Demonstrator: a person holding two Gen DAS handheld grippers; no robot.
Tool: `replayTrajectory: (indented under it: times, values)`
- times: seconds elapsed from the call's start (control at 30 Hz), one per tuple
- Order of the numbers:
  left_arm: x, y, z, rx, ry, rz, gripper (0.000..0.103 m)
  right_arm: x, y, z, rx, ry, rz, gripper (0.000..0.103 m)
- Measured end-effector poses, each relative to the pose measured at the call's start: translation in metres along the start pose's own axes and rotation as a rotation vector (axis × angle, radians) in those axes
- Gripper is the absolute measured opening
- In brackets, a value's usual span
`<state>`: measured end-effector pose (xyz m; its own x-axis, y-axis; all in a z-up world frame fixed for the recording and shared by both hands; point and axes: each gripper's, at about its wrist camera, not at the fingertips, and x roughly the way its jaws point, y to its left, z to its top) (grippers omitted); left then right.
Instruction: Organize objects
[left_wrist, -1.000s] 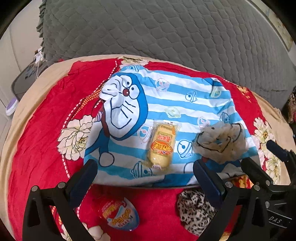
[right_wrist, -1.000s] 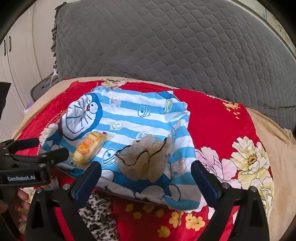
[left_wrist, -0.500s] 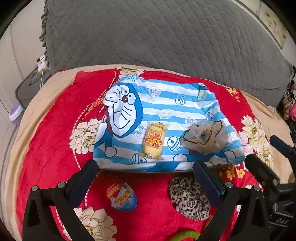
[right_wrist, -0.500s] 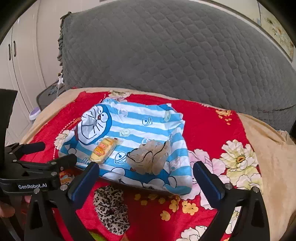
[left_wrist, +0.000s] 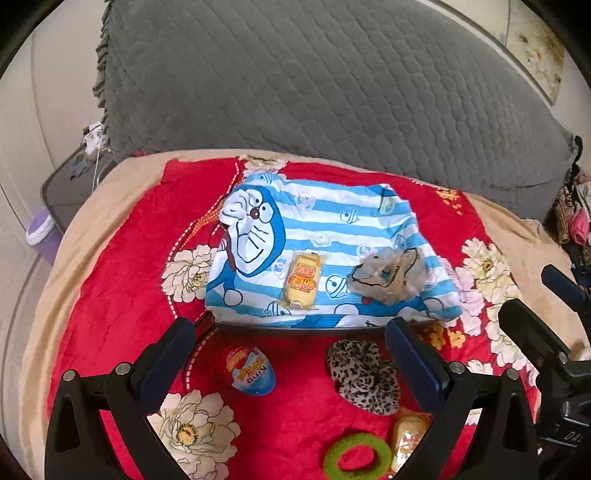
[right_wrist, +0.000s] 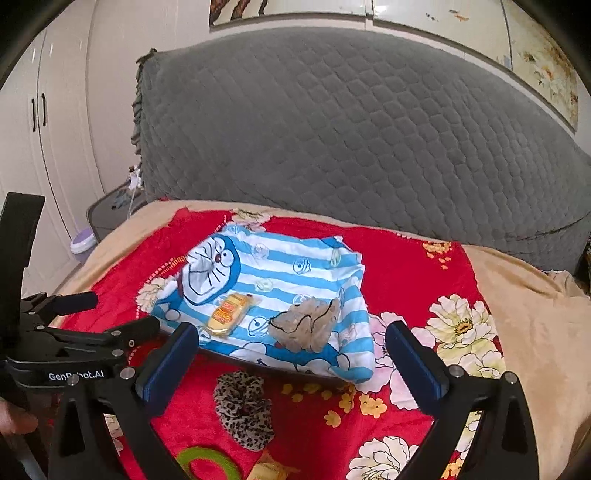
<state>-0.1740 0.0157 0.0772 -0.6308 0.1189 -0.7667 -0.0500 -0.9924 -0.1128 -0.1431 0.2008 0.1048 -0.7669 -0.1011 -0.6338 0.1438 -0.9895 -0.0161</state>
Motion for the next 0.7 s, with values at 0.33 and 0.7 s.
replayTrajectory:
  times: [0.33,0.7]
  values:
    - [-0.042,-0.001,-0.005,0.015,-0.049,-0.006,0.103,-0.041,0.004,0.005,0.005,-0.070,0.007,0.102]
    - [-0.069,0.004,-0.025,0.014,-0.055,0.004,0.103,-0.084,0.009,-0.001,0.001,-0.115,0.016,0.102]
